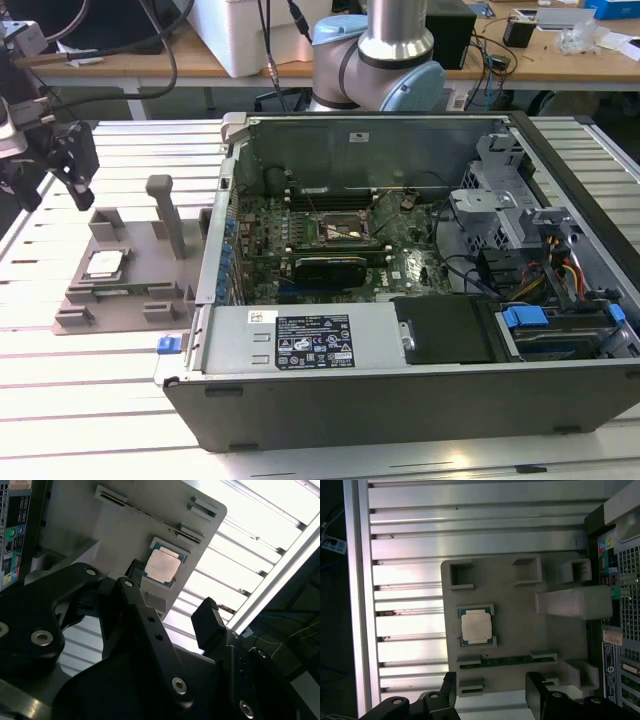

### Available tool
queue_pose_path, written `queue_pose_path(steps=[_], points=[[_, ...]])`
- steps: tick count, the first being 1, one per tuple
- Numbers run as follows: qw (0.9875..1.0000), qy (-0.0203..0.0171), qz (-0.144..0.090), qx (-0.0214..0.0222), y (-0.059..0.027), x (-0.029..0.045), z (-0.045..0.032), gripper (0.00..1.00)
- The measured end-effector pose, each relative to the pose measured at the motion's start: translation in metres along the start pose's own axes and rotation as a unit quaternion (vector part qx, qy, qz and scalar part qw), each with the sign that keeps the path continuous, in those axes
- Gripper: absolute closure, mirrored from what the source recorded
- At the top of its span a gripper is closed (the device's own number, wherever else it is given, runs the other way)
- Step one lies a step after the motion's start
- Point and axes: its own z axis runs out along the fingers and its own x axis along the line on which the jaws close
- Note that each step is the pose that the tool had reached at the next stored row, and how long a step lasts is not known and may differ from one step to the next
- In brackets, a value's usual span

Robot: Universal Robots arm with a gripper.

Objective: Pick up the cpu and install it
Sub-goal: 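Pick up the cpu and move it towards the insertion slot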

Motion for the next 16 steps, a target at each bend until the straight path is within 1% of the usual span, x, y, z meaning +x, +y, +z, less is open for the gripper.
queue_pose_path(steps=[16], points=[[1.0000, 0.0000, 0.000, 0.0000, 0.0000, 0.0001, 0.0045, 0.34]])
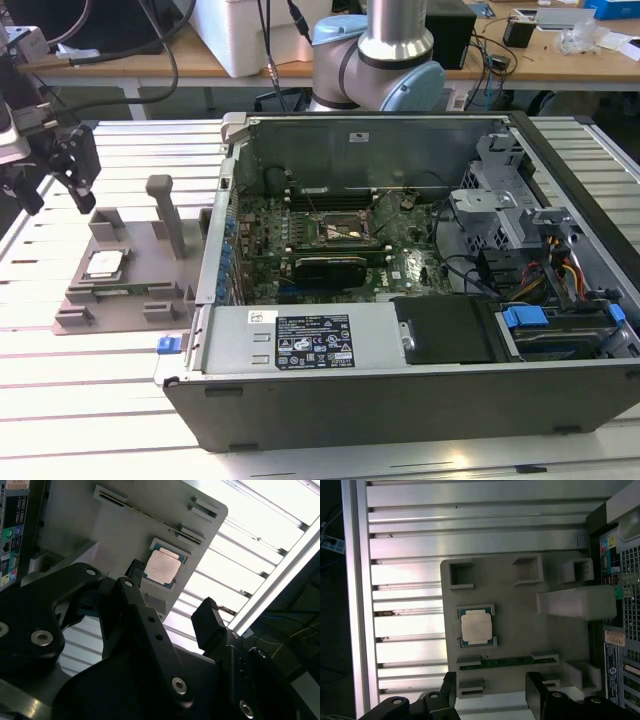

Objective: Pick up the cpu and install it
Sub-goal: 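Pick up the cpu and move it towards the insertion slot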

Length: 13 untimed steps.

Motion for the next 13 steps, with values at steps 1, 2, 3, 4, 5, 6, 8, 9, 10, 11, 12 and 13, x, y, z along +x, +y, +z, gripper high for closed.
queue_pose_path(steps=[1, 2, 3, 4, 5, 6, 8, 9, 10, 11, 12, 13], points=[[1.0000, 0.0000, 0.000, 0.0000, 0.0000, 0.0000, 0.0001, 0.34], [1.0000, 0.0000, 0.000, 0.0000, 0.0000, 0.0000, 0.0003, 0.34], [1.0000, 0.0000, 0.000, 0.0000, 0.0000, 0.0000, 0.0004, 0.34], [1.0000, 0.0000, 0.000, 0.0000, 0.0000, 0.0000, 0.0006, 0.34], [1.0000, -0.0001, 0.000, -0.0001, 0.0001, -0.0002, 0.0009, 0.34], [1.0000, -0.0002, 0.000, 0.0001, 0.0001, -0.0005, 0.0010, 0.34], [1.0000, 0.0000, 0.000, 0.0004, 0.0000, -0.0006, 0.0010, 0.34], [1.0000, 0.0000, 0.000, 0.0003, 0.0001, -0.0007, 0.0012, 0.34], [1.0000, 0.0000, 0.000, 0.0004, 0.0001, -0.0007, 0.0017, 0.34], [1.0000, -0.0001, 0.000, 0.0003, 0.0001, -0.0007, 0.0025, 0.34], [1.0000, -0.0001, 0.000, 0.0003, 0.0001, -0.0006, 0.0035, 0.34], [1.0000, 0.0000, 0.000, 0.0004, 0.0001, -0.0006, 0.0039, 0.34]])
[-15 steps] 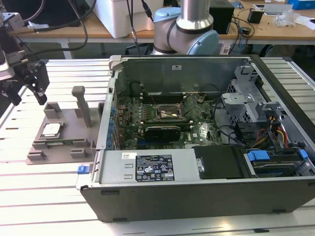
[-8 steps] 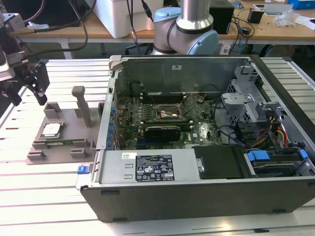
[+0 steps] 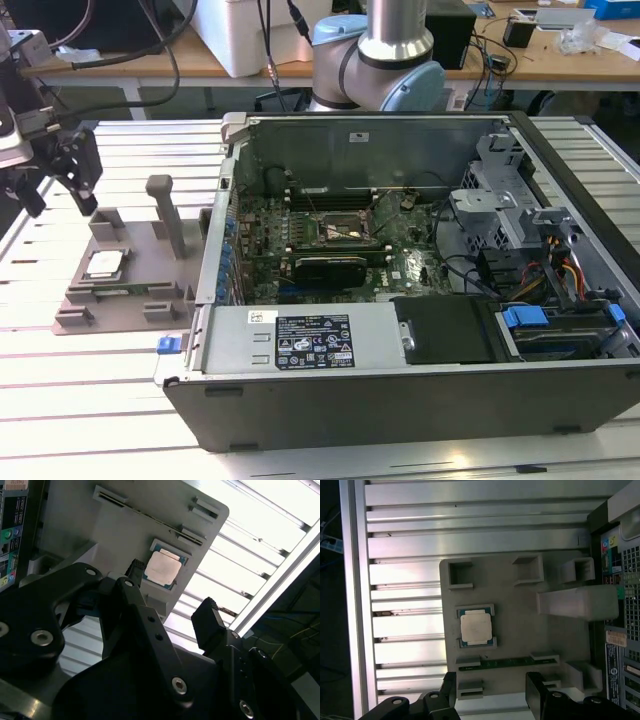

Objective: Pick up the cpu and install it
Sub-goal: 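Pick up the cpu and move it towards the insertion slot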

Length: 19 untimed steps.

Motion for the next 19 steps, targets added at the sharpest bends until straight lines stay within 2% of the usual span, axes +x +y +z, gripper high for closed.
queue_pose_path(steps=[14, 19], points=[[1.0000, -0.0001, 0.000, 0.0000, 0.0000, 0.0001, 0.0033, 0.34], [1.0000, -0.0001, 0.000, 0.0000, 0.0000, 0.0002, 0.0081, 0.34]])
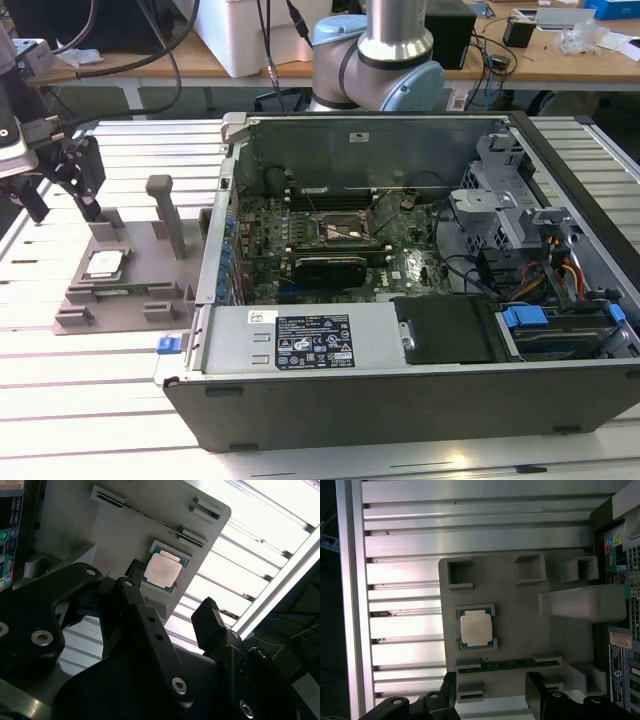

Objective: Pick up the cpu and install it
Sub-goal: 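Pick up the cpu and move it towards the insertion slot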

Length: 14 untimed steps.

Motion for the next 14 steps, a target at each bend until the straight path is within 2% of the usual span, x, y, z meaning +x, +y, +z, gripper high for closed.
queue_pose_path(steps=[8, 14], points=[[1.0000, 0.0000, 0.000, 0.0000, 0.0000, 0.0002, 0.0090, 0.34], [1.0000, 0.0000, 0.000, 0.0000, 0.0000, 0.0003, 0.0113, 0.34]])
